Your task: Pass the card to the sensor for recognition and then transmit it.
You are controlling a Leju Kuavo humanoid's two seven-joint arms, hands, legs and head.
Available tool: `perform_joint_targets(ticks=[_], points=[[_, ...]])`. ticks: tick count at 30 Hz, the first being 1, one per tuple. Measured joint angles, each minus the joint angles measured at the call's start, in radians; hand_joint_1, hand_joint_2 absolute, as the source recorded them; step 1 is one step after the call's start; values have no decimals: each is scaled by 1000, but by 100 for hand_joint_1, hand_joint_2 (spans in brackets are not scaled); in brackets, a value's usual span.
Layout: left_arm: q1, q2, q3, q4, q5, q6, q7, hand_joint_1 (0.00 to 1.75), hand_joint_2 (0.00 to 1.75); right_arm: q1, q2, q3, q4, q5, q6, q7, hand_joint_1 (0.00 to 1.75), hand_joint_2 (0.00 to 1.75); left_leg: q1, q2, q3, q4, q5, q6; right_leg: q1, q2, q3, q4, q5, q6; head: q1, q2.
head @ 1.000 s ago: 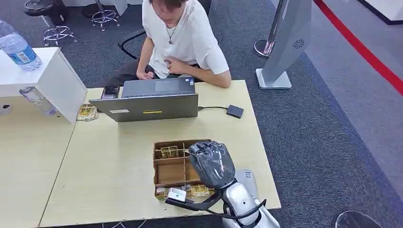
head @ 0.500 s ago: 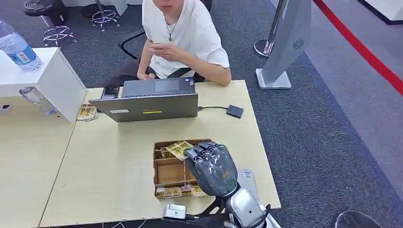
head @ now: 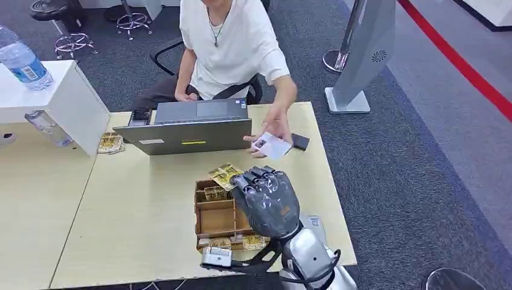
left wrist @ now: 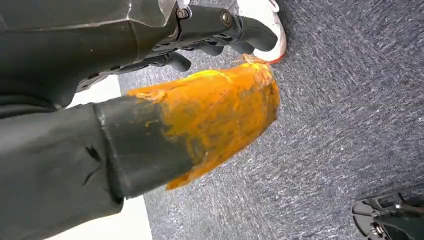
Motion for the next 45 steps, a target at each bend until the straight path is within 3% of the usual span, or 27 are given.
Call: perform_joint_targets(ticks=[13,28,29,30,34,42,43,45], points=[[0,0,0,0,-12,-2,-3,0,0,-138,38,-89,238,-32,3,128,175,175,0,0,0,0,0,0,0,0,0,0,0,0,0,0],[0,0,0,0,-12,-2,-3,0,0,-169,38,-104,329,-38,3,139,175,175,0,0,0,0,0,0,0,0,0,0,0,0,0,0],[0,0,0,0,-12,-2,-3,0,0,-169,38,-104,331,-37,3,139,155,175,0,0,0,0,0,0,0,0,0,0,0,0,0,0],[0,0,0,0,-12,-2,-3,0,0,-169,38,-105,332,-38,5,140,0,175,0,0,0,0,0,0,0,0,0,0,0,0,0,0],[0,0,0,0,-11,-2,-3,0,0,-170,38,-105,343,-41,35,161,0,175,0,0,0,0,0,0,0,0,0,0,0,0,0,0],[0,0,0,0,-8,-2,-3,0,0,-161,38,-101,335,-47,28,168,0,175,0,0,0,0,0,0,0,0,0,0,0,0,0,0],[0,0,0,0,-5,-1,-3,0,0,-157,38,-98,327,-48,27,167,0,0,0,0,0,0,0,0,0,0,0,0,0,0,0,0],[0,0,0,0,-2,0,-3,0,0,-148,38,-94,311,-48,21,166,0,0,0,0,0,0,0,0,0,0,0,0,0,0,0,0]])
